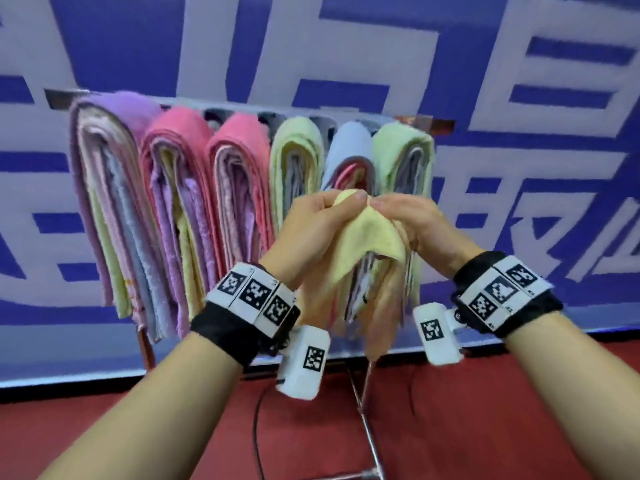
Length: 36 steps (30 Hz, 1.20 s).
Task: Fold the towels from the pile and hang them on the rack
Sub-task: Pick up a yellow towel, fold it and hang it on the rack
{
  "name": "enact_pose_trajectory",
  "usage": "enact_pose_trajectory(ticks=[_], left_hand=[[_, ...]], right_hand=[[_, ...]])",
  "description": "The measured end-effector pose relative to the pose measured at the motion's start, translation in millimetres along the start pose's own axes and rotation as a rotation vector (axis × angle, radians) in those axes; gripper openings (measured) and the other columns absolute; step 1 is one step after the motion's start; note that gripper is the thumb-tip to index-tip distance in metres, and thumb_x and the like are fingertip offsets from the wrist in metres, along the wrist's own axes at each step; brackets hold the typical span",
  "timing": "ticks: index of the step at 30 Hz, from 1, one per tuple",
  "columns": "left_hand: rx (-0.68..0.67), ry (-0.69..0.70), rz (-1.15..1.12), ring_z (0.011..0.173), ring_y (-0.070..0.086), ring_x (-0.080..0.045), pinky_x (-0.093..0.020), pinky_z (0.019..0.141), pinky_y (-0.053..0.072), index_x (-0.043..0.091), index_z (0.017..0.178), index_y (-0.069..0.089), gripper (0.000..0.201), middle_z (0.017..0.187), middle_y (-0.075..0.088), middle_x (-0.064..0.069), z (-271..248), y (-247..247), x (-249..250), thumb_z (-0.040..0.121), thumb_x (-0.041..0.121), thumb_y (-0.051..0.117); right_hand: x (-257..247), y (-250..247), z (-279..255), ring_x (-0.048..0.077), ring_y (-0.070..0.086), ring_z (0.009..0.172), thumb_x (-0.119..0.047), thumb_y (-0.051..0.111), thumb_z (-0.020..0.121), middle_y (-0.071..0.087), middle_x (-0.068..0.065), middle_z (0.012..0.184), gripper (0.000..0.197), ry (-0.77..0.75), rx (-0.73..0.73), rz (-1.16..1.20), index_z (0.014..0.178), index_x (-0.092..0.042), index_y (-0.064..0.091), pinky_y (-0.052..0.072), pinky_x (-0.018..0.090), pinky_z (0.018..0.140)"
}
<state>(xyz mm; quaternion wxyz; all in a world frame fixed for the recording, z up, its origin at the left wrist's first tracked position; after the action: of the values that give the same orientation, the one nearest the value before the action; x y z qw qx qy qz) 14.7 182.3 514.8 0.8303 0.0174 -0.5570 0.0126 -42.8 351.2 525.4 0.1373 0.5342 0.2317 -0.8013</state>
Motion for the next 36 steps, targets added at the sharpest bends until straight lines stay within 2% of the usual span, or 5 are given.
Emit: enact_pose_trajectory(ticks=[5,9,13,30,36], left_hand=[[0.038,0.076,0.169,0.073,0.067,-0.018,-0.033,0.072,0.052,0.003,0.088,0.073,0.031,0.086,0.076,-0.012,53,25,81,0.092,0.033,0.070],[0.122,0.074,0.332,0.068,0.064,-0.015,-0.029,0.066,0.051,0.000,0.090,0.073,0.037,0.077,0.072,-0.006,88,35,117,0.090,0.037,0.071],[0.163,0.021,0.515,0.067,0.063,-0.014,-0.025,0.064,0.048,0.015,0.072,0.068,0.029,0.071,0.067,0.002,120,37,126,0.090,0.038,0.069],[0.196,0.092,1.430,0.102,0.059,-0.035,-0.038,0.076,0.041,0.011,0.114,0.062,0.030,0.118,0.058,-0.012,158,52,86,0.099,0.035,0.056],[0.157,0.058,1.609,0.093,0.059,-0.032,-0.036,0.072,0.038,0.011,0.107,0.063,0.018,0.113,0.066,-0.010,145,71,100,0.099,0.023,0.052]], right_hand=[[-69,-60,22,0.019,0.068,0.085,-0.023,0.072,0.081,0.075,0.012,0.096,0.024,-0.091,0.132,-0.060,0.100,-0.009,0.076,0.051,0.031,0.077],[-112,-91,45,0.002,0.056,0.050,-0.008,0.066,0.092,0.064,-0.009,0.059,0.010,-0.118,0.214,-0.175,0.100,-0.006,0.072,0.043,0.016,0.049],[-122,-106,72,0.004,0.062,0.068,-0.012,0.072,0.088,0.069,-0.008,0.071,0.005,-0.097,0.186,-0.340,0.092,-0.011,0.076,0.048,0.019,0.069],[-43,-106,126,0.010,0.066,0.097,-0.037,0.081,0.084,0.071,-0.005,0.105,0.030,0.023,0.365,-0.385,0.106,-0.019,0.071,0.050,0.023,0.079],[-47,-102,106,0.012,0.066,0.083,-0.045,0.074,0.086,0.072,-0.009,0.081,0.023,-0.132,0.509,-0.524,0.083,-0.022,0.072,0.053,0.030,0.079]])
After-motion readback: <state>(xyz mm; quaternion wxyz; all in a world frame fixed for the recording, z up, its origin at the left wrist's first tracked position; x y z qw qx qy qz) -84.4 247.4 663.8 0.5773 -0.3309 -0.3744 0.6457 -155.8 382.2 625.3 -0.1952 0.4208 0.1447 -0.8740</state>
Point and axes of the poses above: each hand's wrist, its own z-axis towards the middle knuckle, its own y-axis out of the palm, x = y × z, the point moved 2 cm from there along z, towards the middle knuckle
